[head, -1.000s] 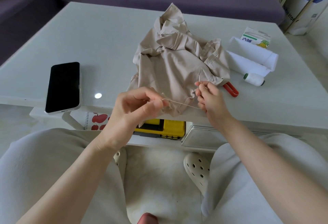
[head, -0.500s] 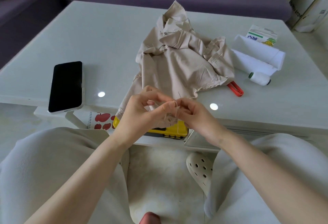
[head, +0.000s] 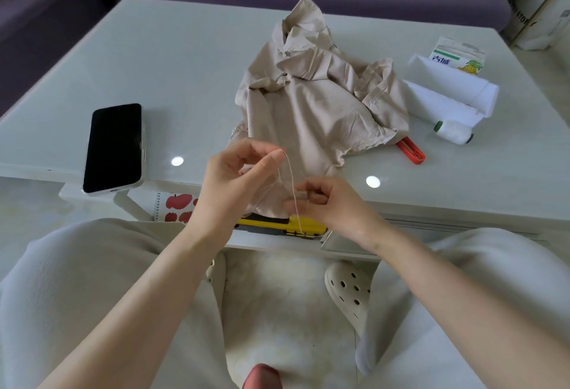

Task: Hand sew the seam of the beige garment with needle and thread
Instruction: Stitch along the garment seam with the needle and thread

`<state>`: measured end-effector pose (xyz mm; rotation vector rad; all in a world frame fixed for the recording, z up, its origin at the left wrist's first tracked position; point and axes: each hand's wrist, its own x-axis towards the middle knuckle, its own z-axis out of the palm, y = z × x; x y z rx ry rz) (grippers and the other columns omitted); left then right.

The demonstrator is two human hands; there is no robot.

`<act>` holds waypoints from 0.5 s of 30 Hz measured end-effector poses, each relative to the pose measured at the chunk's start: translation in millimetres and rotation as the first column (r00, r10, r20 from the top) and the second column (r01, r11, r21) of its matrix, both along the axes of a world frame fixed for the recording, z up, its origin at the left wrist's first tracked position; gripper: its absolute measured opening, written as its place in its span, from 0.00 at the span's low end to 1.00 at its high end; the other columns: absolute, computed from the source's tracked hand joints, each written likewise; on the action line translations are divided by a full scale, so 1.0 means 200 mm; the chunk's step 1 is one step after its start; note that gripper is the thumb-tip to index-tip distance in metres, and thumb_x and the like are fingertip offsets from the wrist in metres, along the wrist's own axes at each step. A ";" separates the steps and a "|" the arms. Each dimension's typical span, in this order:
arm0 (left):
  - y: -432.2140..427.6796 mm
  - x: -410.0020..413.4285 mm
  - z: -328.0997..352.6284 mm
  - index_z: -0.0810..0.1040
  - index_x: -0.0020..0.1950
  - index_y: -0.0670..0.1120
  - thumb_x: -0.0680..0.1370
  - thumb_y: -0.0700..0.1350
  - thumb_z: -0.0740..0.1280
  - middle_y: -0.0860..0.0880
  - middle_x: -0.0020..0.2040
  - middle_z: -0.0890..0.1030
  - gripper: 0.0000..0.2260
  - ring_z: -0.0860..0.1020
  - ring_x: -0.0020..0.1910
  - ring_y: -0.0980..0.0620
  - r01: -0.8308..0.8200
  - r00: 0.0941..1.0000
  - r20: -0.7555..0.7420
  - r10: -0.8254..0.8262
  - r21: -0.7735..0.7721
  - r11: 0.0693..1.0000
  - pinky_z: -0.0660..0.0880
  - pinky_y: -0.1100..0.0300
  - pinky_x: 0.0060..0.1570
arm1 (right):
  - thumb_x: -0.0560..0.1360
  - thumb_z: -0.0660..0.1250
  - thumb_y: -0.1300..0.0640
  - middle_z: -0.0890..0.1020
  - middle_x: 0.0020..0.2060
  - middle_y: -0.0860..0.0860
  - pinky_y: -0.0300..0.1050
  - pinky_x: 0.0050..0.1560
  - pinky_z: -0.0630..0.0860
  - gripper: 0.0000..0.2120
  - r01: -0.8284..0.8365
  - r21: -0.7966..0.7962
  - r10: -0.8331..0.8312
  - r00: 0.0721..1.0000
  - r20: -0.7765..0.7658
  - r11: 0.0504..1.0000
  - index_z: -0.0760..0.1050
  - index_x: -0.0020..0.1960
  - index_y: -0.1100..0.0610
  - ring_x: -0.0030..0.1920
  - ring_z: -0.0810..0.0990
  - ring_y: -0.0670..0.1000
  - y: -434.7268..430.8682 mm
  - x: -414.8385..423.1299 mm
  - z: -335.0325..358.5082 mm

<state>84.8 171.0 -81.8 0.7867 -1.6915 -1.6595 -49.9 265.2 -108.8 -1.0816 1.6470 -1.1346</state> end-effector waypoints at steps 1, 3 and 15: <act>-0.01 0.00 0.00 0.79 0.39 0.48 0.72 0.48 0.69 0.51 0.32 0.77 0.05 0.76 0.32 0.52 0.003 1.000 0.001 -0.003 -0.008 1.000 0.74 0.58 0.39 | 0.72 0.73 0.56 0.80 0.28 0.58 0.45 0.42 0.79 0.06 0.044 -0.003 -0.045 0.998 -0.034 0.999 0.80 0.47 0.57 0.33 0.81 0.54 -0.01 -0.01 -0.01; -0.02 0.01 0.02 0.80 0.38 0.48 0.71 0.48 0.70 0.50 0.38 0.79 0.04 0.77 0.38 0.54 0.043 0.999 -0.005 -0.043 -0.027 0.999 0.73 0.67 0.41 | 0.73 0.72 0.55 0.77 0.28 0.59 0.39 0.33 0.73 0.06 0.142 -0.012 -0.143 0.989 -0.043 0.990 0.78 0.41 0.57 0.29 0.76 0.53 -0.02 -0.03 0.00; 0.03 0.01 -0.04 0.78 0.43 0.51 0.75 0.39 0.68 0.54 0.44 0.74 0.06 0.72 0.47 0.59 0.207 0.948 0.314 -0.050 -0.490 0.847 0.66 0.74 0.47 | 0.75 0.69 0.62 0.75 0.26 0.43 0.27 0.25 0.65 0.05 0.290 -0.066 -0.284 0.955 0.082 0.955 0.77 0.48 0.65 0.22 0.70 0.37 -0.01 -0.06 0.03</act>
